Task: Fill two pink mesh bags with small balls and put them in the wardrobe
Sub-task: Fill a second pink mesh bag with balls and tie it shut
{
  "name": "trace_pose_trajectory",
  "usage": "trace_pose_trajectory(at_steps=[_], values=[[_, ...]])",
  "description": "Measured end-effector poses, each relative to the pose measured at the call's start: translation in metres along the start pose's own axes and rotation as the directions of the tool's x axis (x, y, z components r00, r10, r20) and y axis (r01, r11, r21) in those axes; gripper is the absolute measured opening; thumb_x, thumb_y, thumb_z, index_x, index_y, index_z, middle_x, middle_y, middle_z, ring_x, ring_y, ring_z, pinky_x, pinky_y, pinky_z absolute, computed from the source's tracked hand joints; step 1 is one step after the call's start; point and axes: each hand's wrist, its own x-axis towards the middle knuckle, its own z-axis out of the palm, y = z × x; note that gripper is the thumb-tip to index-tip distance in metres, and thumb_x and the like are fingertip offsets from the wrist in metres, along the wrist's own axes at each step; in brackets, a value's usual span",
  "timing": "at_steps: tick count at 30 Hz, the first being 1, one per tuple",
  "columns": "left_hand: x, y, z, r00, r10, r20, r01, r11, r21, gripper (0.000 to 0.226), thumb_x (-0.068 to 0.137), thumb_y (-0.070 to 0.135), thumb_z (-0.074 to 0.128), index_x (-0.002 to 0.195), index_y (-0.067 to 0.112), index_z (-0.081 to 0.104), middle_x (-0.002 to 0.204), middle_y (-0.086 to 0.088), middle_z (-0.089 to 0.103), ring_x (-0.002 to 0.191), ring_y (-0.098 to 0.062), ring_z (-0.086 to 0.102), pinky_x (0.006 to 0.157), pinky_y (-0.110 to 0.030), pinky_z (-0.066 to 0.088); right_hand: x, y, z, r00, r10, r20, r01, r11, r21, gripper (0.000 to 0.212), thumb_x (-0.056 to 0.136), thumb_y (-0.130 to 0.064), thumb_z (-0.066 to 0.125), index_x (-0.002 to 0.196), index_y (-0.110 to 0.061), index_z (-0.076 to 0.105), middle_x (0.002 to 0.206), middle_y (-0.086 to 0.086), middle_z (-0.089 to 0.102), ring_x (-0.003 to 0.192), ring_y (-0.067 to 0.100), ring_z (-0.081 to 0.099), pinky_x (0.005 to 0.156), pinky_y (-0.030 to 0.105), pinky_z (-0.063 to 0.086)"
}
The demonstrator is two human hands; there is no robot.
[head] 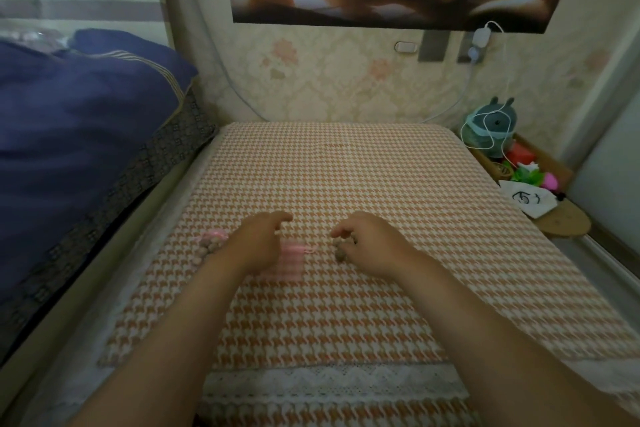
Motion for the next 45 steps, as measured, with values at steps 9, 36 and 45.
trace_pose_trajectory(at_steps=[9,36,45], values=[[0.005,-0.015,-0.007,0.974,-0.056,0.220,0.074,0.994,-0.076,0.031,0.098,0.028,0.049,0.128,0.032,0.055,0.125,0.000,0.055,0.092,-0.015,0.060,0.075,-0.030,0.054,0.035,-0.013,0.019,0.992,0.102,0.075,-0.078,0.957,-0.281,0.021,0.096,-0.027,0.057,0.105,-0.027,0.076,0.102,-0.005,0.074,0.091,0.018,0.068,0.082,0.037,0.058],[-0.019,0.001,-0.016,0.998,0.068,-0.020,-0.071,0.965,-0.253,0.015,0.088,0.018,0.068,0.077,0.027,0.064,0.078,0.004,0.070,0.067,-0.015,0.067,0.064,-0.032,0.056,-0.002,-0.034,0.020,0.994,-0.010,-0.112,0.035,0.975,0.219,0.018,0.099,-0.034,0.057,0.110,-0.027,0.070,0.109,-0.014,0.065,0.094,0.000,0.058,0.087,0.027,0.049],[-0.051,0.029,-0.034,0.987,0.159,-0.032,-0.161,0.943,-0.291,0.013,0.092,0.028,0.064,0.081,0.033,0.061,0.080,0.009,0.072,0.052,-0.009,0.068,0.054,-0.030,0.053,-0.017,-0.046,-0.006,0.954,-0.238,-0.183,0.252,0.966,0.054,0.023,0.096,-0.032,0.064,0.118,-0.031,0.071,0.106,-0.019,0.066,0.076,-0.004,0.058,0.076,0.015,0.047]])
